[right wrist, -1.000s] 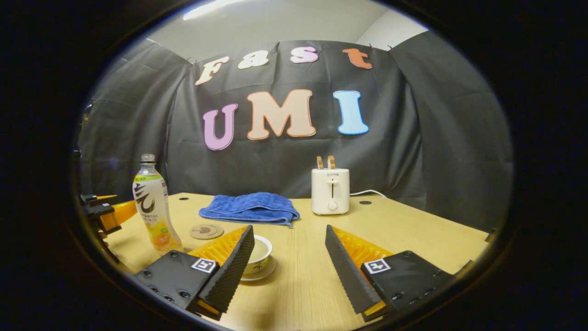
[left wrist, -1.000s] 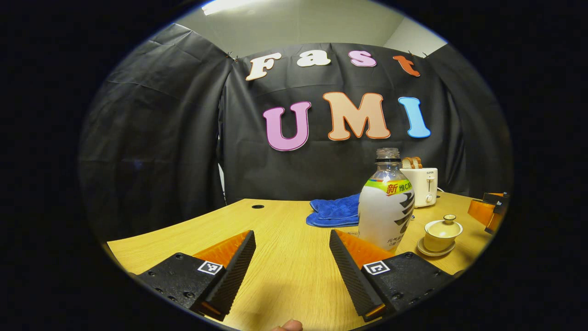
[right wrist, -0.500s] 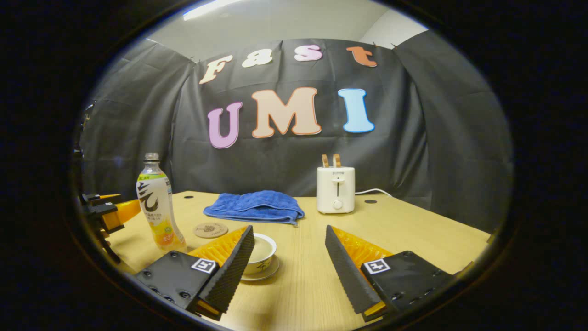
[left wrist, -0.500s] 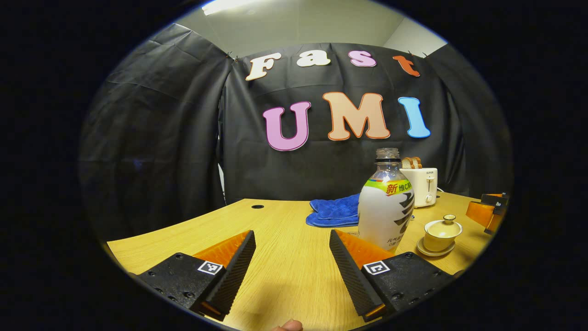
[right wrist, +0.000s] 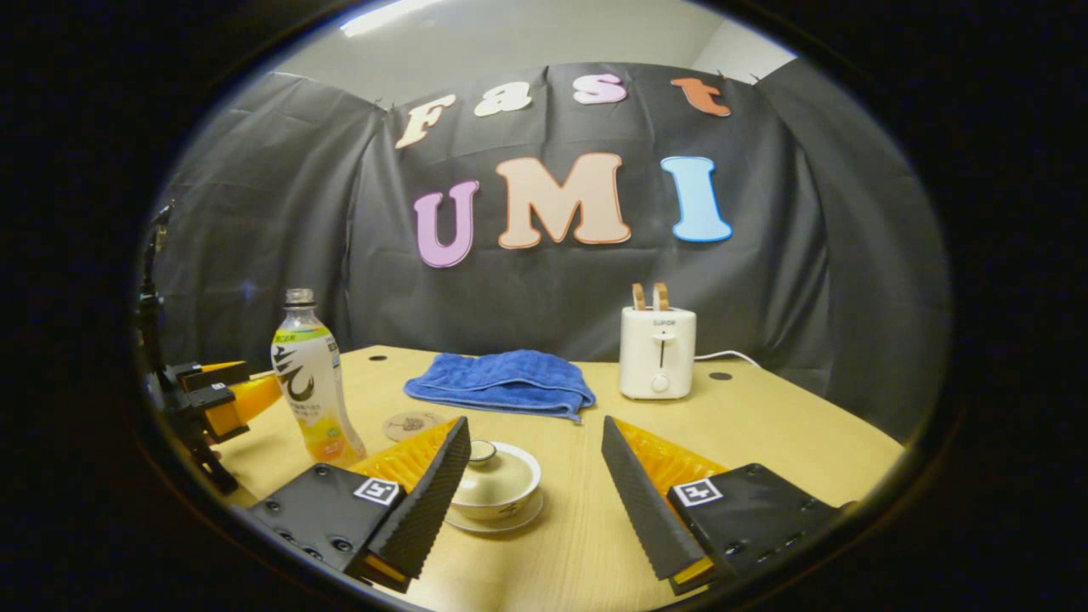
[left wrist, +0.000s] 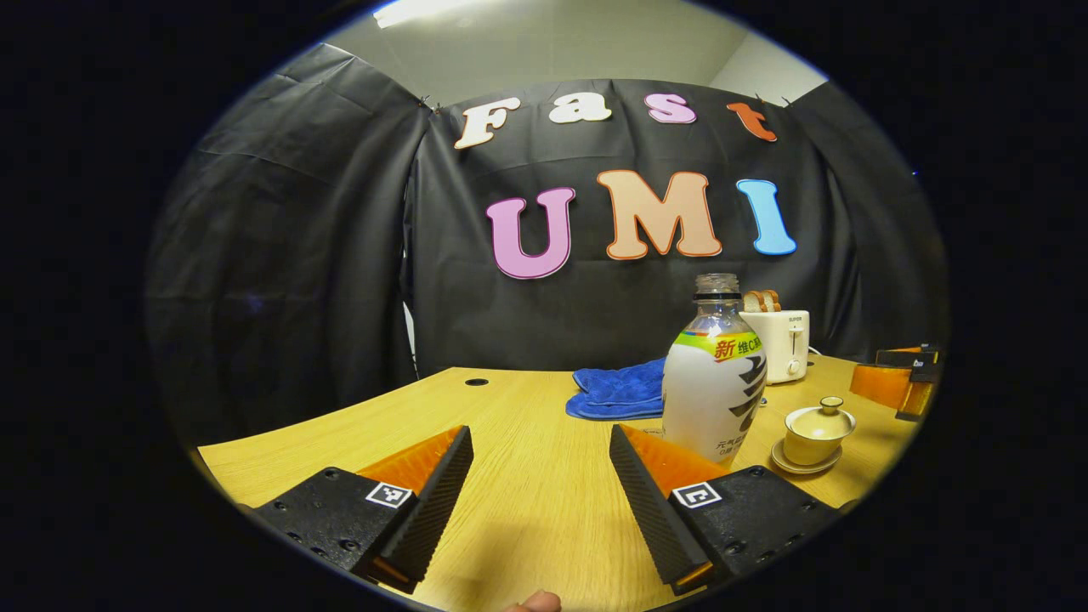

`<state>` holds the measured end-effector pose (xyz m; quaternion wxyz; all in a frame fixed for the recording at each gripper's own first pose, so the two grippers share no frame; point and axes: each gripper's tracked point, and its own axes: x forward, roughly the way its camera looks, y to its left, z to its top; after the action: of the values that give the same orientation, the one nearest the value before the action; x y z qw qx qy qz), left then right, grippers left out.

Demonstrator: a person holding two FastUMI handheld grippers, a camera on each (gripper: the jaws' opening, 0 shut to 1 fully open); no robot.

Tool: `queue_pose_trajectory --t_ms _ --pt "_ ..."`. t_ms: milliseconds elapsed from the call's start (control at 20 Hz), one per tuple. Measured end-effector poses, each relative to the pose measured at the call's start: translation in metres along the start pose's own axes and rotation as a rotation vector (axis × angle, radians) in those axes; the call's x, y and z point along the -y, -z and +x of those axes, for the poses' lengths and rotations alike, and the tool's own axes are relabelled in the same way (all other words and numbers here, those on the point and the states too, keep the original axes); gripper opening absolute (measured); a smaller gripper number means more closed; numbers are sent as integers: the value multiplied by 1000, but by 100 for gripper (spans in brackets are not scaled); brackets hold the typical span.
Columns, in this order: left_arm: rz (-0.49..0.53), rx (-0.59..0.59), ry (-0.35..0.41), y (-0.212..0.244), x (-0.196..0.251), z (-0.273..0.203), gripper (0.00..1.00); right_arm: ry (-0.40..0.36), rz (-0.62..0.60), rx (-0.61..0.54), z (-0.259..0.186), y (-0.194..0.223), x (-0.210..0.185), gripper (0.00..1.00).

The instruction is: Open the teacup lid with one hand, grasp the water bottle and pour water into the teacup with the other hand; after pouring, place the water bottle on the coaster and then close the teacup lid.

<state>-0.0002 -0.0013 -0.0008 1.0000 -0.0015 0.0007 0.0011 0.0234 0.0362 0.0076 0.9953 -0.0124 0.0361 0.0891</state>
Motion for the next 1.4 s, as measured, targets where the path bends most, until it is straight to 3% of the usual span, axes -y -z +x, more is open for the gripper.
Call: queue_pose_trajectory --t_ms 500,850,1200,1400 --pt "-2 -2 0 0 -1 -1 94 -86 -23 -67 23 11 -35 100" --pt "-3 -2 0 1 -1 -1 95 -115 -26 -136 37 30 -47 76" --pt "-3 -3 0 1 -1 -1 95 -116 -9 -132 37 29 -47 35" --pt "-3 -6 -4 1 -2 0 95 -124 21 -140 36 28 -45 29"
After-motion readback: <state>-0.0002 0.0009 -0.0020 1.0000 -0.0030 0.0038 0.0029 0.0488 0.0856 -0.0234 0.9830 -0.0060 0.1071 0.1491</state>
